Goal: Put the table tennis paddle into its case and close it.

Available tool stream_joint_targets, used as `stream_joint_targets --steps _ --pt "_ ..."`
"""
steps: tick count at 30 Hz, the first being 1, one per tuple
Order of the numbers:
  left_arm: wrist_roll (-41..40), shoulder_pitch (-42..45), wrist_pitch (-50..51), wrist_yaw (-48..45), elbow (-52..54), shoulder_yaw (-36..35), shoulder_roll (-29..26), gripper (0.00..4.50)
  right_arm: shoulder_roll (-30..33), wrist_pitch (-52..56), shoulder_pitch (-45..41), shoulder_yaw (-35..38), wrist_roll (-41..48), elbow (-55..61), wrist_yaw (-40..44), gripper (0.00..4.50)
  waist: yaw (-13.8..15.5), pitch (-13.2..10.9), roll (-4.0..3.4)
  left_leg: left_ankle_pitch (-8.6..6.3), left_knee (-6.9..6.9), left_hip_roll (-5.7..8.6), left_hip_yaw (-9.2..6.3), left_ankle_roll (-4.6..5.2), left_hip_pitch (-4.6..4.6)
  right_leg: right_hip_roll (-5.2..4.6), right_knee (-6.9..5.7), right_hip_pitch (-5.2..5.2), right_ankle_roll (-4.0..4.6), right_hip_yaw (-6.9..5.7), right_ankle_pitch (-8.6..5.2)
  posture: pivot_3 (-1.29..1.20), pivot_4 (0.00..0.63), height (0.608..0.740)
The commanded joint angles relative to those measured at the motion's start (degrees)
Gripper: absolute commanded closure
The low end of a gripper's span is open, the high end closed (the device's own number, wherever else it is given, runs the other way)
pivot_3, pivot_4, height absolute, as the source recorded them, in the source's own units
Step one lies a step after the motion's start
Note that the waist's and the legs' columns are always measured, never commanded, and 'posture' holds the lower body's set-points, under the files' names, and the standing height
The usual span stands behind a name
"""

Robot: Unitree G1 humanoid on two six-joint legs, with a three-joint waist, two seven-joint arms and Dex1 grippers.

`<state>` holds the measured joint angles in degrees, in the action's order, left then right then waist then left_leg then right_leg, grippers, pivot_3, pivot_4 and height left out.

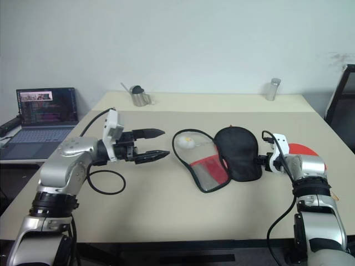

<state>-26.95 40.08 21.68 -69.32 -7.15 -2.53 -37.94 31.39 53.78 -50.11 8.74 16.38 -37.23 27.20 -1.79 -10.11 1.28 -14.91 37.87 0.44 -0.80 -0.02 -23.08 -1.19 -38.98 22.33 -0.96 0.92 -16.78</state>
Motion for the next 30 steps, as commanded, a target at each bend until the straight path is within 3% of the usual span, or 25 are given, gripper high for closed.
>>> stream_joint_targets --steps 1,5,11,17,25,30 --pt "-0.26 0.43 -0.76 0.16 1.65 -0.58 -0.13 0.27 1.74 -1.8 -0.23 1.46 -0.08 1.32 0.41 1.36 0.0 0.0 0.0 0.0 0.0 0.0 0.0 0.0 0.0 0.0 0.0 0.0 0.0 0.0 0.0 0.0 0.15 0.74" --pt "-0.4 0.19 -0.65 0.31 1.92 -0.73 -0.08 0.27 3.55 -4.89 2.47 3.92 1.91 5.26 3.08 0.04 0.15 -0.01 0.01 0.0 -0.01 0.0 0.0 0.0 -0.01 0.0 0.01 0.0 0.0 0.0 0.0 0.0 0.15 0.74" --pt "-1.93 -0.39 1.22 -0.11 3.97 -0.55 0.43 0.27 7.28 -4.07 9.23 7.97 6.98 18.55 8.75 0.04 0.16 -0.03 0.0 0.0 0.03 0.01 -0.02 0.0 -0.05 0.0 0.01 0.0 0.0 -0.02 0.0 0.0 0.15 0.74" --pt "-5.79 -0.5 6.09 -0.33 9.1 0.97 2.64 0.27 15.91 -10.08 18.29 11.18 4.52 23.33 10.18 0.04 0.64 -0.04 0.01 0.0 0.05 0.02 -0.04 0.0 -0.07 0.0 0.04 -0.02 -0.01 -0.03 0.0 0.0 0.15 0.74" --pt "-5.41 0.38 7.44 1.03 11.46 6.44 9.15 0.27 20.3 -17.12 29.26 13.84 2.5 22.75 11.94 0.04 0.19 -0.04 0.02 0.0 0.09 0.0 0.01 0.0 0.09 0.06 -0.04 -0.14 -0.02 0.05 0.0 0.0 0.15 0.74" --pt "-4.01 2.75 5.22 -0.07 8.64 8.56 11.5 0.27 20.73 -19.04 30.06 14.74 3.43 17.28 14.34 0.04 0.05 -0.04 0.01 0.01 0.12 0.01 0.07 0.0 0.12 0.08 -0.04 -0.16 -0.03 0.11 0.0 0.0 0.15 0.74"
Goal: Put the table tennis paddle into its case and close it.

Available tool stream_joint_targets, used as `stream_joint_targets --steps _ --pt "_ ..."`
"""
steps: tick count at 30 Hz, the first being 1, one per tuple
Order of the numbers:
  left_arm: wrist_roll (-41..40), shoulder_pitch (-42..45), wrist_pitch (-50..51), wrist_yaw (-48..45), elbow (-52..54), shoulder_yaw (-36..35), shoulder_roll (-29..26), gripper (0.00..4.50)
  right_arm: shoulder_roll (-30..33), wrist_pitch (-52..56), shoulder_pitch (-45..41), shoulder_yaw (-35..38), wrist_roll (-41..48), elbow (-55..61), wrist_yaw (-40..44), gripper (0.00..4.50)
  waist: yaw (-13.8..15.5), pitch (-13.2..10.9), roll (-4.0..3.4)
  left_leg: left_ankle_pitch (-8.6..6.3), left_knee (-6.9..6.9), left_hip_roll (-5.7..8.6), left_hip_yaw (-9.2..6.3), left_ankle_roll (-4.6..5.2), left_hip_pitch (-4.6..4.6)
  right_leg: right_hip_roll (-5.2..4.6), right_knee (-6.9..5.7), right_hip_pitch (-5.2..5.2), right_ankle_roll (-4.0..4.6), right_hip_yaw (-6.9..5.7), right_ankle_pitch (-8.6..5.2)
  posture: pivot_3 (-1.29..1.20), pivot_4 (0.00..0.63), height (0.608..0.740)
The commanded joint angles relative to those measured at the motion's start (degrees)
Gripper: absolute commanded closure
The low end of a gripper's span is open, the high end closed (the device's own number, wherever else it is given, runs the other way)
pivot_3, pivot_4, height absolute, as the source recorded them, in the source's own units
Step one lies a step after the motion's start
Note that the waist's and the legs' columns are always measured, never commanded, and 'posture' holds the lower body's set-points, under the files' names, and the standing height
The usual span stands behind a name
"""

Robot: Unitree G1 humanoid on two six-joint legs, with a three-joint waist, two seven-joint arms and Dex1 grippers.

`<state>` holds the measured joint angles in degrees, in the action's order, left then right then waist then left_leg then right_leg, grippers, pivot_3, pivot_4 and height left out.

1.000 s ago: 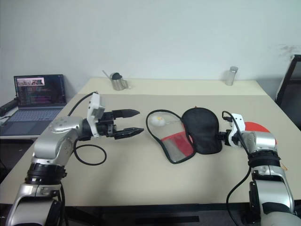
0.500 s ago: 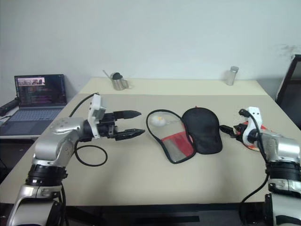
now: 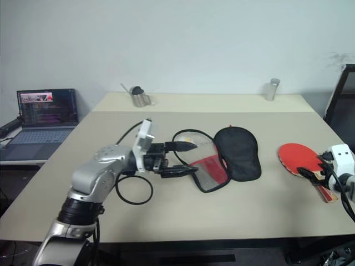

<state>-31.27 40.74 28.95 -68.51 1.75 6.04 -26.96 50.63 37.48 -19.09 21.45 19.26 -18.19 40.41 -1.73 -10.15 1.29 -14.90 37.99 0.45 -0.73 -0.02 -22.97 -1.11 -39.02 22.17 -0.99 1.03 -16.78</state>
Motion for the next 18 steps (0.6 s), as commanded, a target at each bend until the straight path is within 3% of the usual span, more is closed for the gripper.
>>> stream_joint_targets --steps 1,18 --pt "0.47 2.35 -2.39 -1.13 -0.7 0.19 0.69 0.27 1.5 -3.48 -1.34 1.89 0.24 -3.08 1.15 0.04 -0.03 0.0 0.0 0.0 0.0 0.0 0.0 0.0 0.03 0.0 0.0 -0.02 0.0 0.01 0.0 0.0 0.15 0.74" --pt "2.4 3.0 -4.41 -1.94 -2.83 -0.02 0.62 0.27 1.01 -11.06 -8.38 -5.26 -7.09 -26.71 1.0 0.04 -0.08 0.01 -0.01 0.0 0.02 0.0 0.02 0.0 0.07 0.02 0.02 -0.09 0.0 0.03 0.0 0.0 0.15 0.74"
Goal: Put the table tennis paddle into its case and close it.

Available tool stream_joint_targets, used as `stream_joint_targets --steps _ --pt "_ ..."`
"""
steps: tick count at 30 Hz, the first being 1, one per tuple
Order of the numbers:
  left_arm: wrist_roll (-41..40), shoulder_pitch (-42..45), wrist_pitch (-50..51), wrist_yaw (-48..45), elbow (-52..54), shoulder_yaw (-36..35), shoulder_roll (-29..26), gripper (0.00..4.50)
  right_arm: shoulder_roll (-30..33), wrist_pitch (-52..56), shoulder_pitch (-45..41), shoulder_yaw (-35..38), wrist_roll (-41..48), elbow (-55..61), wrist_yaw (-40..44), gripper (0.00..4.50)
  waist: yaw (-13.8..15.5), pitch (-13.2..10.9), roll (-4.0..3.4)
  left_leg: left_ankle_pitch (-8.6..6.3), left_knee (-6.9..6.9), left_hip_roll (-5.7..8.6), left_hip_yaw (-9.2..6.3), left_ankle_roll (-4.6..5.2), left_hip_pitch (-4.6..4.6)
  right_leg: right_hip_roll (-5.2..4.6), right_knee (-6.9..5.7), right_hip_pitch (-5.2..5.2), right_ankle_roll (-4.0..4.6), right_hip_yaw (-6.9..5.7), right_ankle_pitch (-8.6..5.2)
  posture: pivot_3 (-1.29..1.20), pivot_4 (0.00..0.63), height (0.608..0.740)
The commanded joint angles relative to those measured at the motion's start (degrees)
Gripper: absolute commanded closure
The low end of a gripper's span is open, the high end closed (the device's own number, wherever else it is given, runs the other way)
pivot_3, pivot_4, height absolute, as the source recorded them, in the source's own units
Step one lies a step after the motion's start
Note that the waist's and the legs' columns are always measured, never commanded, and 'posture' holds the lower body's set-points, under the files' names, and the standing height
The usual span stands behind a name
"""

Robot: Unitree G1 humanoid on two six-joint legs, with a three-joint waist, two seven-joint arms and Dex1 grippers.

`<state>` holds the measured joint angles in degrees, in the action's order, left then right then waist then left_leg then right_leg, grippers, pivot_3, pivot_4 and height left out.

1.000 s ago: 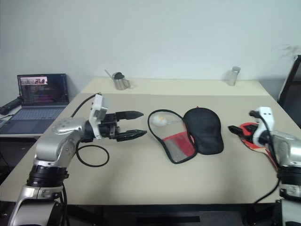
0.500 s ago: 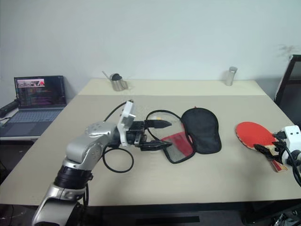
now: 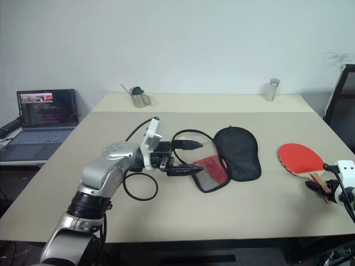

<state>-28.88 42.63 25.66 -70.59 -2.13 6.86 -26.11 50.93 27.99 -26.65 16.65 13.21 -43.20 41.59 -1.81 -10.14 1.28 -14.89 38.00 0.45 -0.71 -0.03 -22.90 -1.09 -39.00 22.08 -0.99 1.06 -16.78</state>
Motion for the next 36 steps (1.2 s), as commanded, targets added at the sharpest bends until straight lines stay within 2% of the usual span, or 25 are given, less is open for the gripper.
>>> stream_joint_targets --steps 1,5,8,15,17,25,30,33,36 --pt "0.15 1.0 -1.28 0.13 0.98 -0.85 -0.31 0.27 0.53 -1.74 -1.02 -0.52 -1.18 -2.05 -0.19 0.04 0.01 0.0 0.0 0.0 0.03 0.0 0.0 0.0 0.01 0.0 0.0 -0.02 0.0 0.0 0.0 0.0 0.15 0.74" --pt "0.62 0.36 -2.04 -0.01 0.64 -1.04 -0.55 0.27 -0.6 -0.53 -1.5 -0.34 -0.7 -1.23 -0.31 0.04 0.01 0.0 0.0 0.0 0.08 0.01 -0.01 0.0 0.02 0.0 0.0 -0.06 -0.03 0.01 0.02 0.0 0.15 0.74" --pt "1.11 0.12 -2.93 -0.16 -0.12 -1.25 -0.84 0.27 -1.66 -0.1 -1.85 -0.39 -0.55 -0.68 -1.2 0.6 -0.07 0.0 0.0 0.0 0.08 0.0 0.0 0.0 0.05 0.0 0.0 -0.07 -0.04 0.02 0.02 0.0 0.15 0.74" --pt "1.81 0.56 -4.3 0.62 -2.05 -2.97 -2.68 0.27 -4.68 2.48 -2.38 -0.3 -0.81 1.6 -5.56 2.92 -0.21 0.03 0.08 0.0 0.08 -0.02 0.0 0.0 0.11 0.01 -0.01 -0.11 -0.05 0.03 0.03 0.0 0.15 0.74" --pt "2.05 0.56 -4.57 1.03 -2.62 -3.8 -3.54 0.27 -5.44 3.41 -2.43 0.32 -0.43 2.5 -6.91 3.4 -0.24 0.01 0.13 0.0 0.09 -0.03 0.0 0.0 0.2 0.01 0.0 -0.22 -0.06 0.02 0.04 0.0 0.15 0.74" --pt "1.88 -0.95 -4.29 3.82 -3.14 -8.12 -7.18 0.27 -6.38 6.23 -4.34 2.93 1.26 8.06 -10.2 3.4 -0.61 -0.01 0.16 0.0 0.08 -0.03 0.02 0.0 0.48 0.01 0.02 -0.46 -0.08 0.05 0.05 0.0 0.15 0.74" --pt "1.51 -3.84 -3.43 5.01 -1.41 -9.99 -9.41 0.27 -6.26 11.11 -5.92 2.63 3.06 17.74 -10.09 3.4 -0.83 -0.13 -0.13 0.0 0.0 -0.04 0.05 0.0 0.29 0.01 -0.04 -0.19 -0.08 0.09 0.05 0.0 0.15 0.74" --pt "0.98 -5.31 -2.86 5.07 -0.19 -10.75 -10.64 0.27 -8.3 16.81 -7.5 2.36 5.25 26.39 -11.8 3.4 -0.71 -0.15 -0.17 0.0 -0.02 -0.05 0.03 0.0 -0.12 0.0 -0.08 0.22 -0.08 0.07 0.06 0.0 0.15 0.74" --pt "0.94 -6.27 -2.61 5.19 0.41 -11.01 -11.39 0.27 -11.21 21.74 -9.16 2.04 6.62 32.84 -14.45 3.4 -0.24 -0.15 -0.17 0.0 -0.04 -0.06 0.01 0.0 -0.15 -0.01 0.0 0.22 -0.08 0.04 0.05 0.0 0.15 0.74"
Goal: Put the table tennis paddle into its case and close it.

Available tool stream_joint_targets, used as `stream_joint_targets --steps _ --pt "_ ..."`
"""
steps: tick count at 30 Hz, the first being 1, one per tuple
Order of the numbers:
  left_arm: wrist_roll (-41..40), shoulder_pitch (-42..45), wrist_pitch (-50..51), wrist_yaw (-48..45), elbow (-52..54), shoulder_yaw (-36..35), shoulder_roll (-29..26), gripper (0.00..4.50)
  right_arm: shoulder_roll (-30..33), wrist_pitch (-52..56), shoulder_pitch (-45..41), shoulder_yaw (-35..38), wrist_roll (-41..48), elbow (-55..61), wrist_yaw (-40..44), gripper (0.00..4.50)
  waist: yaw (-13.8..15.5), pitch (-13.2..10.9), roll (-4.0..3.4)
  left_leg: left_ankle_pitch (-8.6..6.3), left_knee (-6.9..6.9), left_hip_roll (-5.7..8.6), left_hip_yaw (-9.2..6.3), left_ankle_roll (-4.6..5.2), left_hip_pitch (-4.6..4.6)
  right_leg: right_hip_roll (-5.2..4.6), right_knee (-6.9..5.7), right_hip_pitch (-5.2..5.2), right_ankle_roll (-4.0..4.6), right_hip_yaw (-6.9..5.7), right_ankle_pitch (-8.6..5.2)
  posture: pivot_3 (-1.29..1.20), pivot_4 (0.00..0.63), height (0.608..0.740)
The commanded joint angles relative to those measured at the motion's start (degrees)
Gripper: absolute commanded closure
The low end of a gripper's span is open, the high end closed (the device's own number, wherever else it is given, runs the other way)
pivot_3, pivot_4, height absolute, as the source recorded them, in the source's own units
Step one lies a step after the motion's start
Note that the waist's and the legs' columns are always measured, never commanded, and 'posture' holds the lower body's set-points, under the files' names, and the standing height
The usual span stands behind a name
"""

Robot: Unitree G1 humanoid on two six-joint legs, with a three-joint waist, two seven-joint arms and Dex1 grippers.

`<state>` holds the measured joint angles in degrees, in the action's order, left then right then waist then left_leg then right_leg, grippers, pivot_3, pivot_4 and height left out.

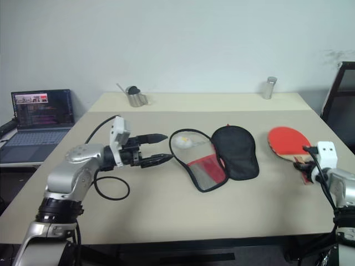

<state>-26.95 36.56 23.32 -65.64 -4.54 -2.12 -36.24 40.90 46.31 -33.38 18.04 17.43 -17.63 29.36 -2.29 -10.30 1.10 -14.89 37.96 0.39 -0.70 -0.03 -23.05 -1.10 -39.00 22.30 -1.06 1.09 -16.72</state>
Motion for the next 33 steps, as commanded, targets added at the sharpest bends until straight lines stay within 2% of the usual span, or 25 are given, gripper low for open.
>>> stream_joint_targets --steps 1,9,15,25,33 --pt "-0.82 -0.5 -0.35 0.33 2.91 -2.05 -1.41 0.27 -2.49 5.08 -2.92 0.21 2.8 9.58 -3.25 3.4 0.37 0.0 0.0 0.0 0.0 0.0 -0.01 0.0 0.0 -0.01 0.01 -0.01 0.0 -0.01 0.0 0.0 0.15 0.74" --pt "-0.77 -1.54 -0.24 1.23 4.16 -1.79 -1.28 0.27 -15.26 13.14 -3.53 -3.41 3.36 21.79 -12.72 3.4 0.73 0.0 0.0 0.0 0.02 0.02 -0.08 0.0 -0.03 -0.04 0.0 0.0 0.0 -0.07 0.0 0.0 0.15 0.74" --pt "-0.65 -1.71 -0.46 1.1 4.47 -1.17 -1.14 0.27 -20.09 12.56 -3.92 -5.66 2.22 22.04 -16.55 3.4 0.78 0.0 -0.01 0.0 0.02 0.06 -0.09 0.0 -0.07 -0.08 0.03 0.01 0.01 -0.1 0.0 0.0 0.15 0.74" --pt "-0.24 -0.83 -1.23 0.77 3.46 -0.53 -0.3 0.27 -24.7 4.21 -6.52 -10.8 -2.95 10.71 -18.96 3.4 0.46 0.0 -0.01 0.0 0.01 0.05 -0.07 0.0 -0.04 -0.06 -0.01 0.04 0.01 -0.09 0.0 0.0 0.15 0.74" --pt "0.01 -0.89 -1.45 0.59 3.34 -0.74 -0.33 0.27 -24.61 -1.29 -9.09 -12.35 -5.95 2.82 -18.27 3.4 0.47 -0.01 -0.01 0.0 0.01 0.05 -0.07 0.0 -0.04 -0.06 -0.01 0.04 0.01 -0.1 0.0 0.0 0.15 0.74"
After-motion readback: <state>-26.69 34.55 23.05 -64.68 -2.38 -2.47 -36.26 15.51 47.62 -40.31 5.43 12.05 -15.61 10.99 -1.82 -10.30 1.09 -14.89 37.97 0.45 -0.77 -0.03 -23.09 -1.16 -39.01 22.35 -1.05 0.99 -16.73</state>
